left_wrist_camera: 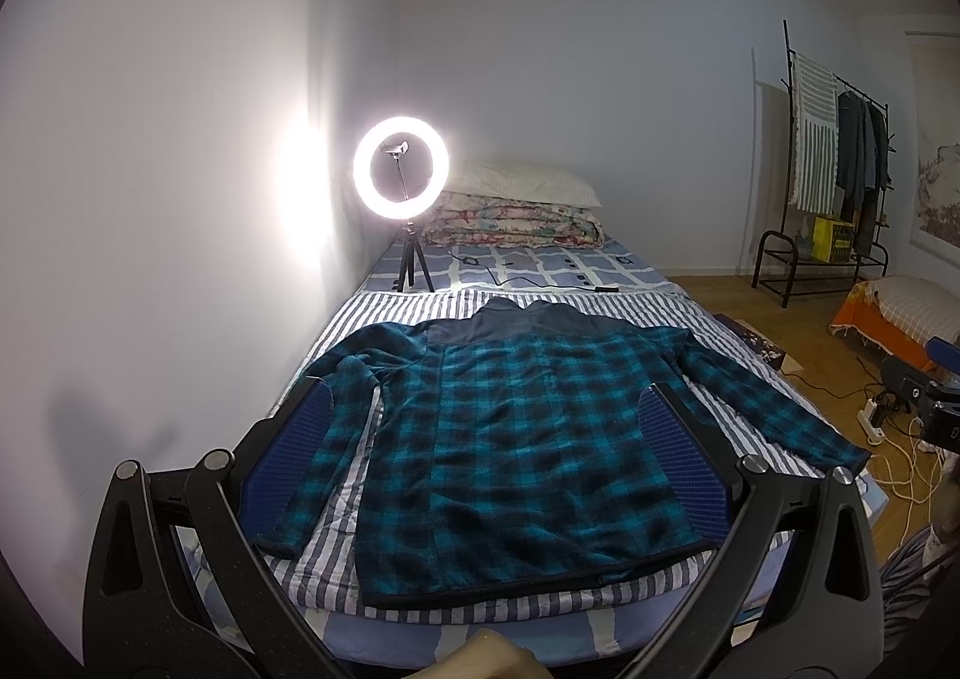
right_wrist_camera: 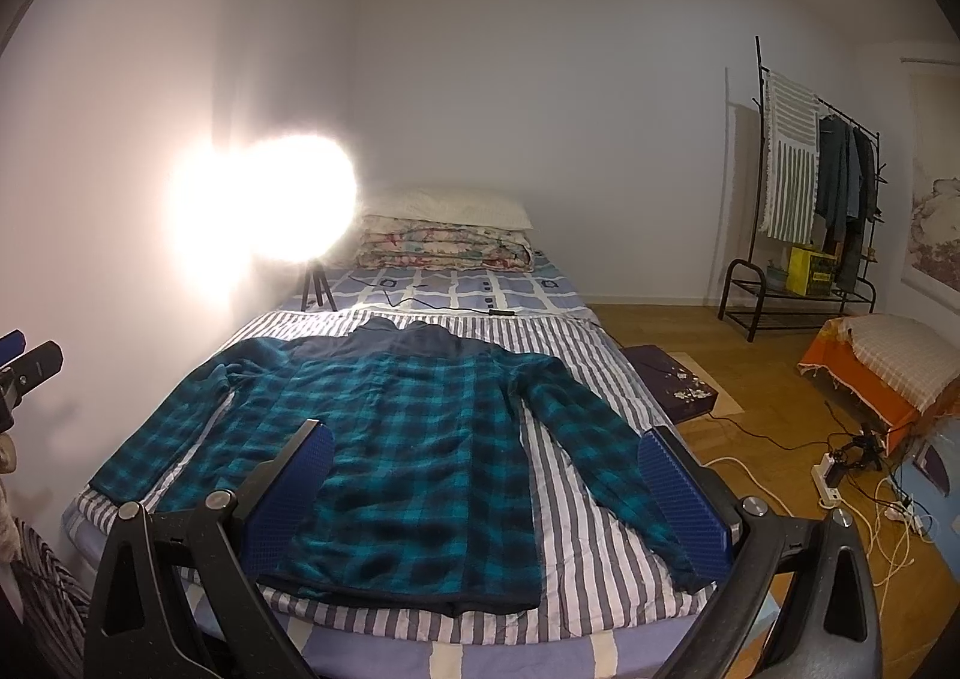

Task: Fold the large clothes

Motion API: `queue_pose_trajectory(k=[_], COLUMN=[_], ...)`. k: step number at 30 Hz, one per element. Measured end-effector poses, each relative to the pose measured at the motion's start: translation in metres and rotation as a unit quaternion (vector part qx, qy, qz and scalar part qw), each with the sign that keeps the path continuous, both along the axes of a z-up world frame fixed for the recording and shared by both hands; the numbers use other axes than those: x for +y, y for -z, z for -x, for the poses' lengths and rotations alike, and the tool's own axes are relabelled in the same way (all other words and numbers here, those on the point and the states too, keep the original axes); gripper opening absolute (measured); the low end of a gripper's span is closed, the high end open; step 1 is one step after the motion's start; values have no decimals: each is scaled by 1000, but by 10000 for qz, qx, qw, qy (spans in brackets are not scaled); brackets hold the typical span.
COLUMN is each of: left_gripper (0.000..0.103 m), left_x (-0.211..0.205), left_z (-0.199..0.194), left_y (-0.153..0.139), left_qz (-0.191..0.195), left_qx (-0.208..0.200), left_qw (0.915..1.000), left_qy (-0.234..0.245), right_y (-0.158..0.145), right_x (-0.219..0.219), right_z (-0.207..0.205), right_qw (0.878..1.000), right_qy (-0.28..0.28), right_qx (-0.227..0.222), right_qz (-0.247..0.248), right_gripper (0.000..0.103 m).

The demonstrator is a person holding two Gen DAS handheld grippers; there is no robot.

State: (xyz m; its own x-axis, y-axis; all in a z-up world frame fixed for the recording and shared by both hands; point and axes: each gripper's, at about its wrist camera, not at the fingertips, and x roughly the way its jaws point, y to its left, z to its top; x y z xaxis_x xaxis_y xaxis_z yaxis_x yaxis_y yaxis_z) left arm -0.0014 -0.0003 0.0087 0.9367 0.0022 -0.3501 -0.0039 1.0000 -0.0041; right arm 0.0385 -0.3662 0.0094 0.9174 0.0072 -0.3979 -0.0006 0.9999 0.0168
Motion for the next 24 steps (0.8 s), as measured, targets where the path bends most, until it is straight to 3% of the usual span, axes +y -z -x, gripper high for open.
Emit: queue_pose_trajectory(k=[24], left_gripper=[103], left_x=[12], left_z=[-15], left_y=[13], left_qz=[29], left_qx=[74], left_qw=[9999], left_qy=[-154], right_y=[5], right_x=[14], right_z=[-18], right_qw=[9999], right_qy=[-74], right_qx=[23], right_qz=[67], right_gripper=[103])
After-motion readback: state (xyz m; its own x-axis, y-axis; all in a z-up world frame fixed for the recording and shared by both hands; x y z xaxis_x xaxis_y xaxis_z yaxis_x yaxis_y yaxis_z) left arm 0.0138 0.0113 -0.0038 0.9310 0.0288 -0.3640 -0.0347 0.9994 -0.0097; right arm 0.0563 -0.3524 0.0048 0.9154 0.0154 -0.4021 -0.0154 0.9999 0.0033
